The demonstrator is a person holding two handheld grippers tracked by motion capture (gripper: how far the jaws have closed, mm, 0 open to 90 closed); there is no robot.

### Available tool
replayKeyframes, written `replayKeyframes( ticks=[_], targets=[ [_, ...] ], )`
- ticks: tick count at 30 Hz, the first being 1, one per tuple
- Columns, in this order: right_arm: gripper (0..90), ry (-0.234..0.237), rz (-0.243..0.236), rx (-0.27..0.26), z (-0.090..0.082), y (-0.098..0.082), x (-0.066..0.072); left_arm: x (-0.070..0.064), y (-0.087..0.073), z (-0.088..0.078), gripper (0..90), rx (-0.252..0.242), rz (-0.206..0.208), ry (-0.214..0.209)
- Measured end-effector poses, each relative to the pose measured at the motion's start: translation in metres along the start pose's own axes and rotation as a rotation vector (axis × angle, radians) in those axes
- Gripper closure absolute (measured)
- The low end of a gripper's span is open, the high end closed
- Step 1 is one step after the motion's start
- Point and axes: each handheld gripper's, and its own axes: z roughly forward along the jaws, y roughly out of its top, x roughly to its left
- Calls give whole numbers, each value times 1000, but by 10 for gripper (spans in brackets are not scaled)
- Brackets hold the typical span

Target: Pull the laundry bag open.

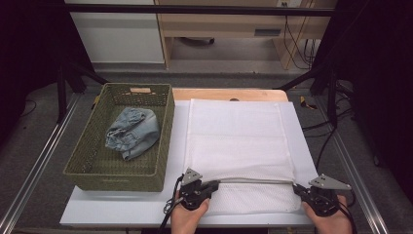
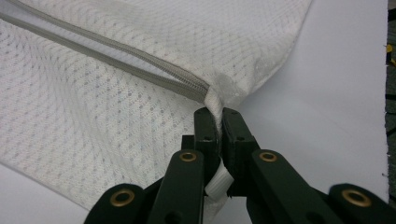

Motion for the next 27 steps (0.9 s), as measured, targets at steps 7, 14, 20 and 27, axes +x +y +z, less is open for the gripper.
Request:
replayKeyframes(
  ticks=[7, 14, 20, 27],
  targets=[
    [864, -3, -2, 2, 0, 0, 0, 4, -2, -4, 864, -3, 0, 9],
    [864, -4, -2, 5, 1, 0, 0, 6, -3, -7, 864, -6, -4, 12],
    [864, -3, -3, 6, 1, 0, 0, 6, -3, -9, 864, -12, -3, 12],
    [864, -4, 0, 12, 1, -1, 1, 8, -5, -15, 864, -18, -9, 24]
  ],
)
